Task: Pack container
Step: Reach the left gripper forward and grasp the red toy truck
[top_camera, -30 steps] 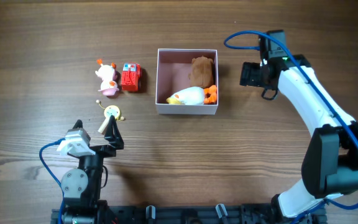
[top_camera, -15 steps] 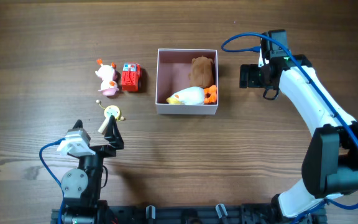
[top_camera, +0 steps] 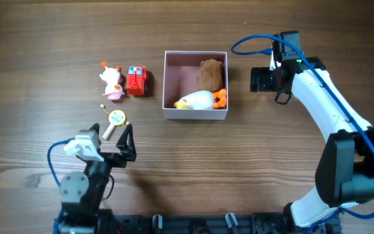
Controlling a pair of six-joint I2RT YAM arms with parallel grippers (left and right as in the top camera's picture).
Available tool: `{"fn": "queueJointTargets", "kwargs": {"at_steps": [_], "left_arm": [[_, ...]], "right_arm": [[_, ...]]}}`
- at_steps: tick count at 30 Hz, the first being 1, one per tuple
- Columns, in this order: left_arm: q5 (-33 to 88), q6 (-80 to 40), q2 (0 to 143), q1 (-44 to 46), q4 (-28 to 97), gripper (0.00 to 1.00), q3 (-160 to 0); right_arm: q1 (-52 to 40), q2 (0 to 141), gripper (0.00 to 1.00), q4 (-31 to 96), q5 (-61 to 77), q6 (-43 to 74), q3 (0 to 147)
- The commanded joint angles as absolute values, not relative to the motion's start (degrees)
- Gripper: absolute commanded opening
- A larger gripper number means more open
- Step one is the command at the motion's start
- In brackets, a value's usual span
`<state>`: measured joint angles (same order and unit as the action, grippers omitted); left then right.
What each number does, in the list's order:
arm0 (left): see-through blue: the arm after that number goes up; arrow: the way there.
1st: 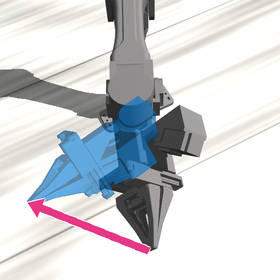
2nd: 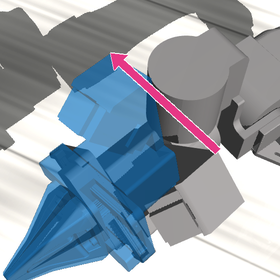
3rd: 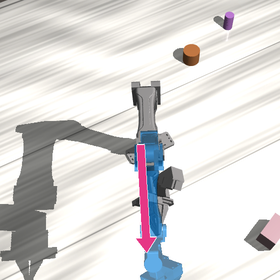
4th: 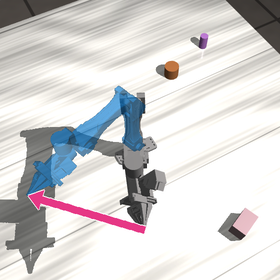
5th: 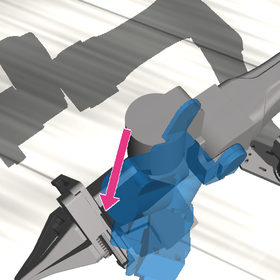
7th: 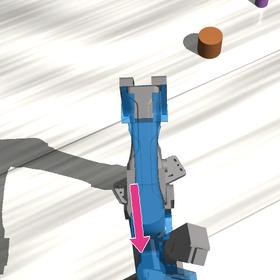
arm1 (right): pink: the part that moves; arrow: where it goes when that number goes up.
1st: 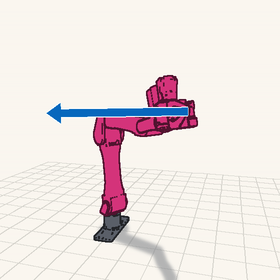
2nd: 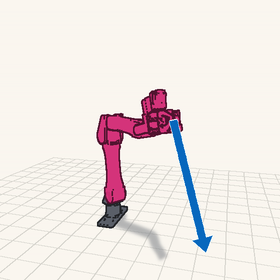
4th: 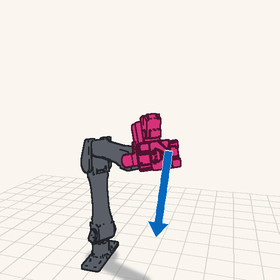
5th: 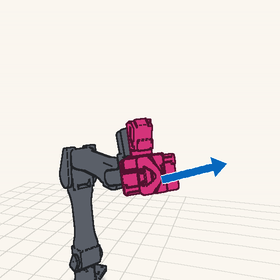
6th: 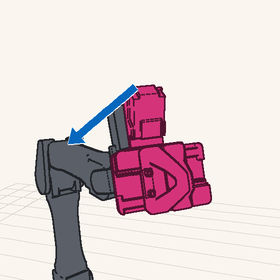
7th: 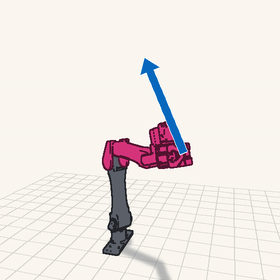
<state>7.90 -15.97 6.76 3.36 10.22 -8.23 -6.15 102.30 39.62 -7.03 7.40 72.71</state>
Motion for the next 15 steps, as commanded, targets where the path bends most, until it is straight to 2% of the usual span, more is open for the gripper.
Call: {"fn": "queueJointTargets", "kwargs": {"at_steps": [1, 4, 9, 12, 15], "left_arm": [[7.4, -13.4, 20.6, 3.1, 14.8, 0.99, -25.6], [6.1, -9.0, 37.4, 3.1, 25.0, 0.99, -43.5], [4.2, -3.3, 68.5, 3.1, 49.0, 1.00, -76.8], [4.2, -3.4, 81.4, 3.1, 56.8, 1.00, -88.4], [5.6, -3.4, 91.1, 3.1, 57.0, 1.00, -91.7]], "right_arm": [[-6.0, 101.8, 0.99, 39.4, -6.1, 6.8, 72.6], [-6.0, 101.8, 0.99, 39.4, -6.1, 6.8, 72.6], [-6.0, 101.8, 0.99, 39.4, -6.1, 6.8, 72.6], [-6.0, 101.8, 1.00, 39.4, -6.1, 6.8, 72.6], [-6.0, 101.8, 1.00, 39.4, -6.1, 6.8, 72.6]]}}
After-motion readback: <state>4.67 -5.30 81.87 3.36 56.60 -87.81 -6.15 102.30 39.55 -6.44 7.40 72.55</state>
